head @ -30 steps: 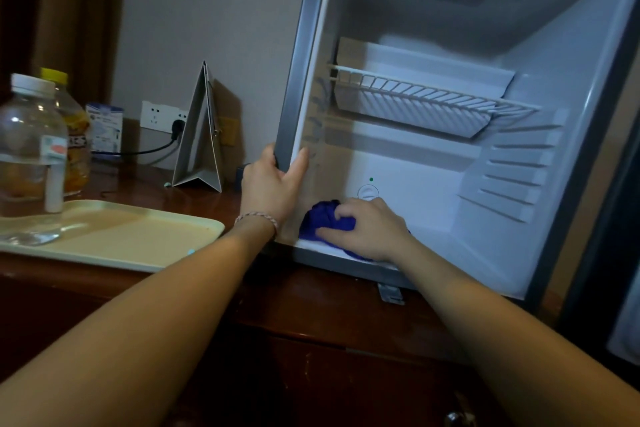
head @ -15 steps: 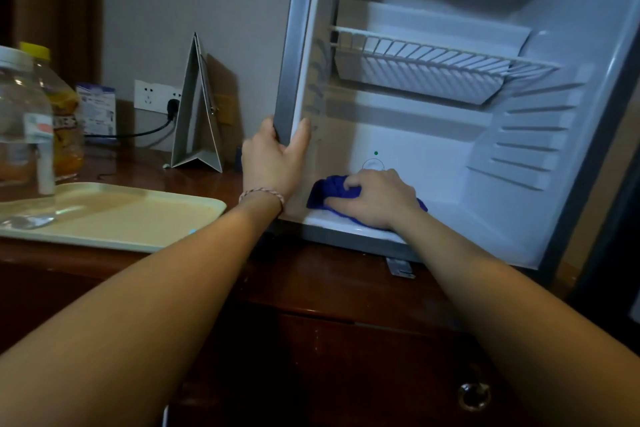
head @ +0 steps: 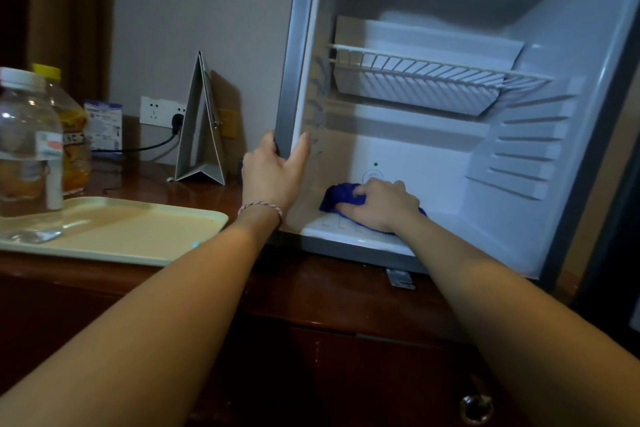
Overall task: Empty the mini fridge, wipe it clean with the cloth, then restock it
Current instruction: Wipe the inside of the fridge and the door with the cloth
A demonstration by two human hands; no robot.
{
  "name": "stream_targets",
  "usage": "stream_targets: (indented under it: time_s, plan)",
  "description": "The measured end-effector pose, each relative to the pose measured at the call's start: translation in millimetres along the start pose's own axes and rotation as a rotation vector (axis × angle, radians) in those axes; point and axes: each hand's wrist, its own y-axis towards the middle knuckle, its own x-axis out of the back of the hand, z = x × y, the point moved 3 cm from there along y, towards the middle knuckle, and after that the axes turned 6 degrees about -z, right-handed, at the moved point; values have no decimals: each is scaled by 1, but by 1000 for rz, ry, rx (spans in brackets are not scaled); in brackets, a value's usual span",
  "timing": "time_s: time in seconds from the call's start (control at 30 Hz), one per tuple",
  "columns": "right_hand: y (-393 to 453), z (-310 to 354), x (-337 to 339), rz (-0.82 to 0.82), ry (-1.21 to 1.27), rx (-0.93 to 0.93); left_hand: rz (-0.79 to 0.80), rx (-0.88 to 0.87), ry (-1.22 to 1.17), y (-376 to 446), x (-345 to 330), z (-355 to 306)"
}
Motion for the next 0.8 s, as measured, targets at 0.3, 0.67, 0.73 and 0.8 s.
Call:
stream_targets:
  time_s: [0.3,0.67,0.73,0.8]
  plan:
    - [-74,-23,35,-29,-50,56,56,29,18,2,1,-1]
    - [-66,-81,43,-48,-113,-235,78,49,-13,2,1,-3]
    - [-58,-97,39,-34,-138,-284,101,44,-33,-3,0,-5]
    - [-44,-104,32,-19,-155,-287,90,43,-51,-4,0,-3]
